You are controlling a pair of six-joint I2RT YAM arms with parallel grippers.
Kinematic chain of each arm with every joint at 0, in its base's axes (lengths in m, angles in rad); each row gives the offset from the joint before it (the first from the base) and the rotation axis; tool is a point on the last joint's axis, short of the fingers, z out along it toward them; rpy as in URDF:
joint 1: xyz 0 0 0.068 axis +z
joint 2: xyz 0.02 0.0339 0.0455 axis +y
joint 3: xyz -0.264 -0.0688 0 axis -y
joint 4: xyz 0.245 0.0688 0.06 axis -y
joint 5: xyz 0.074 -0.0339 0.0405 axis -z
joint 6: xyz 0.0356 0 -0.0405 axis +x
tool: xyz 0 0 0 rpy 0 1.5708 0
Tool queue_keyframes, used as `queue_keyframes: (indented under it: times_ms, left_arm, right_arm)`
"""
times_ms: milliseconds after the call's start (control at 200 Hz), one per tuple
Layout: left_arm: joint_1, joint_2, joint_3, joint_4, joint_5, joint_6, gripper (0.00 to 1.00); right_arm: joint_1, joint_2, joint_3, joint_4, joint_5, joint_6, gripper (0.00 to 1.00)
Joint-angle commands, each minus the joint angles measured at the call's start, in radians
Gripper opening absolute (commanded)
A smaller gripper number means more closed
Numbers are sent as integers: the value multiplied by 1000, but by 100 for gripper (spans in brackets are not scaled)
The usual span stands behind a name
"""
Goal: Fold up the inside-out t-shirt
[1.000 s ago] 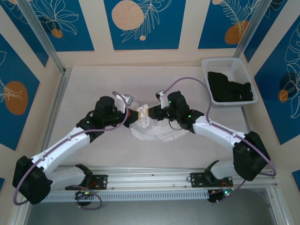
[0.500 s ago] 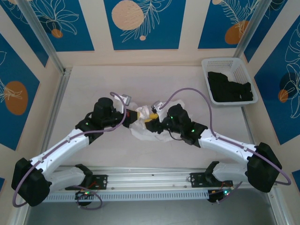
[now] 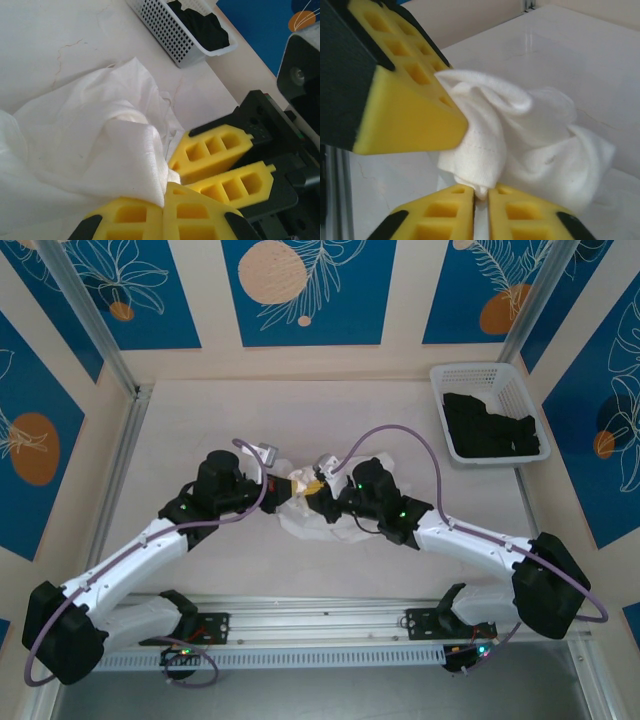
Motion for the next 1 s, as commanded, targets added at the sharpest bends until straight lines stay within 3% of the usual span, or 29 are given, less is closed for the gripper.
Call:
queue_keyframes:
  times_ms: [0,75,225,510,740,995]
  left_arm:
    - [10,-19,-12,9,-3,2,0]
    - [11,-20,-14,6,-12,2,0]
    - [17,-24,-12,-25,-63,8,0]
    - [22,-86,-43,-53,-111,48,26]
    - [20,-149,-92,-24,-40,82,42]
    - [10,-112,-68,14,21,92,48]
  right_arm:
    - [2,-23,25,36,-51,-19,7]
    - [0,-33,20,30,-63,-18,0]
    - [-7,-65,18,9,-90,0,0]
    - [-67,-85,57,-47,-195,129,0]
    - [-121,-88,97,-43,-295,251,0]
    - [-139,-66,161,-25,-347,388,0]
